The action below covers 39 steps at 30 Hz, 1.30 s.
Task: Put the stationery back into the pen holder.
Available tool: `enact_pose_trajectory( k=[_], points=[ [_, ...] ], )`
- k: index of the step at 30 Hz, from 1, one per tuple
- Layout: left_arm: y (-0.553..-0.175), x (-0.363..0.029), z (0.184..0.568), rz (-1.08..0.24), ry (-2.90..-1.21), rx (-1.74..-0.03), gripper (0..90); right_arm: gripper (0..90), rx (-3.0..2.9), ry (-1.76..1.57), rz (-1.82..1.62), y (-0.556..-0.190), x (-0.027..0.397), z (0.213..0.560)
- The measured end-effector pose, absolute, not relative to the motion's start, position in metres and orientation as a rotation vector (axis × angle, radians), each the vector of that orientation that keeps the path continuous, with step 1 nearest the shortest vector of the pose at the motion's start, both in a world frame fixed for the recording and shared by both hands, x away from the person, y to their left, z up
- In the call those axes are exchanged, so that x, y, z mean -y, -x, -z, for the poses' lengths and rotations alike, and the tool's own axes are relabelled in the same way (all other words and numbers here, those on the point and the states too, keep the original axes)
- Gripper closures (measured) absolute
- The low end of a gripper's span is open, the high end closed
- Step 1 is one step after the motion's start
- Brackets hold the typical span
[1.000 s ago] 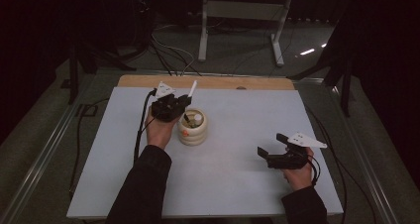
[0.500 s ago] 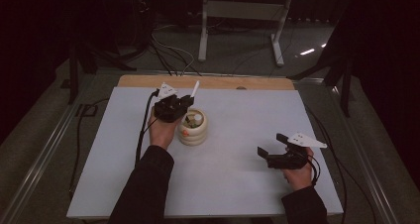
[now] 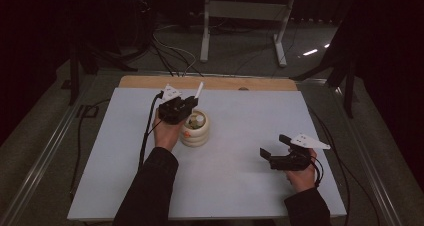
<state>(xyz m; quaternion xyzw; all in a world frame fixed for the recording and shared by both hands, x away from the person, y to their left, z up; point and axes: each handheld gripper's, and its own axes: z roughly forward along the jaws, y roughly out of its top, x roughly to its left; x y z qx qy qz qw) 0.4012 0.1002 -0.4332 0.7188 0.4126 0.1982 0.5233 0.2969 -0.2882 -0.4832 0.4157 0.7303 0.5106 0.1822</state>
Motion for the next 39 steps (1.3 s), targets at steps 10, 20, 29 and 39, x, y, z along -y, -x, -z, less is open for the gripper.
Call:
enact_pose_trajectory(
  k=[10, 20, 29, 39],
  points=[
    [-0.399, -0.105, 0.448, -0.460, -1.724, -1.004, 79.1, 0.4, -2.061, -1.173, -1.440, -0.297, 0.288, 0.483],
    [-0.398, -0.104, 0.453, -0.456, -1.738, -1.006, 79.0, 0.4, -2.062, -1.173, -1.440, -0.297, 0.288, 0.483],
    [-0.397, -0.102, 0.455, -0.458, -1.762, -0.993, 78.8, 0.4, -2.062, -1.173, -1.440, -0.297, 0.288, 0.483],
    [-0.393, -0.103, 0.457, -0.458, -1.767, -0.975, 78.7, 0.4, -2.063, -1.171, -1.438, -0.297, 0.288, 0.483]
  ],
)
